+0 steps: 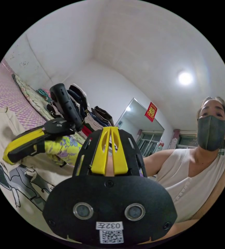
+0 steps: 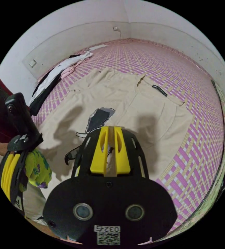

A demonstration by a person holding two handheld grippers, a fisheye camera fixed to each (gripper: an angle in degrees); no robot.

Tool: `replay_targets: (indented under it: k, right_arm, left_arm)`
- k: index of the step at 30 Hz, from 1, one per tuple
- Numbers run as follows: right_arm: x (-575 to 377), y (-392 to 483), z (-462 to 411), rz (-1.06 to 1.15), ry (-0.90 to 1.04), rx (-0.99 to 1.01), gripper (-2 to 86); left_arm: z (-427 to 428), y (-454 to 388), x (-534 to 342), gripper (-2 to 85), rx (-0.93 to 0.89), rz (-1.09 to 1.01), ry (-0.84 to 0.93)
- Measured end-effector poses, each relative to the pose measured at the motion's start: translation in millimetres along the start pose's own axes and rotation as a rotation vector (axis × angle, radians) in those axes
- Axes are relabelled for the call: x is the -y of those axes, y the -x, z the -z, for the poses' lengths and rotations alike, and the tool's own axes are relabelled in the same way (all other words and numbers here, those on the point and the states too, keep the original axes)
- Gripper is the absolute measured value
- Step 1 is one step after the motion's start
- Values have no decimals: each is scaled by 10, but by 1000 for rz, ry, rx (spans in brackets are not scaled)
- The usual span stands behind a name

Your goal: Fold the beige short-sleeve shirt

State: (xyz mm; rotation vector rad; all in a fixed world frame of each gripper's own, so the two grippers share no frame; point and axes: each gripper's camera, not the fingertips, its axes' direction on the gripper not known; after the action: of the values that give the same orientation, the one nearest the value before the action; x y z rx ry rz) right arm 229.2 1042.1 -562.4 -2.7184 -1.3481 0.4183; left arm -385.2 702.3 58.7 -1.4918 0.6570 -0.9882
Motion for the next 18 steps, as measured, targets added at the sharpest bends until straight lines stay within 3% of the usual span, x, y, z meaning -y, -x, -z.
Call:
replay_targets:
  k: [4,8,12,16,18]
  right_arm:
    - [34,59,178,7,-104,-13,55]
    - [-40,105,381,-36,-247,110,54]
    - [-83,211,439,-87,-280,92,54]
    - [254,557,316,-32,-225,73,58]
    - [510,737,196,4,-194,73,60]
  left_arm:
    - [4,-3,-46,-9,-9,-70,-18]
    - [39,39,-118,-9,11,-107,-66]
    - [184,24,-175,-9,59,-102,-175]
    - [447,-218,-227,-9,247,119,-360]
    - [626,-508,-276,-8,349,197,-364]
